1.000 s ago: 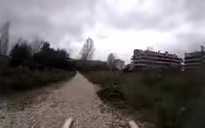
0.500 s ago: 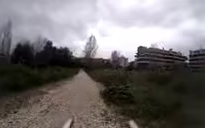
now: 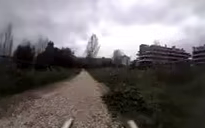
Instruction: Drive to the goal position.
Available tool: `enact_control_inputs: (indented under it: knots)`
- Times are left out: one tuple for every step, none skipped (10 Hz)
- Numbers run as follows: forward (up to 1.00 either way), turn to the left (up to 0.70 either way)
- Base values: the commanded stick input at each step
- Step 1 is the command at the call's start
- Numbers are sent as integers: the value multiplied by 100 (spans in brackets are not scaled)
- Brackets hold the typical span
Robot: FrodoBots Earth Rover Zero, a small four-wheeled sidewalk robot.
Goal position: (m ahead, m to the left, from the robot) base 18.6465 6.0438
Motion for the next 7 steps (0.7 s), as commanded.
enact_control_inputs:
  knots:
    - [70,0]
    - [70,0]
    - [70,0]
    - [70,0]
    - [70,0]
    - [70,9]
    - [70,29]
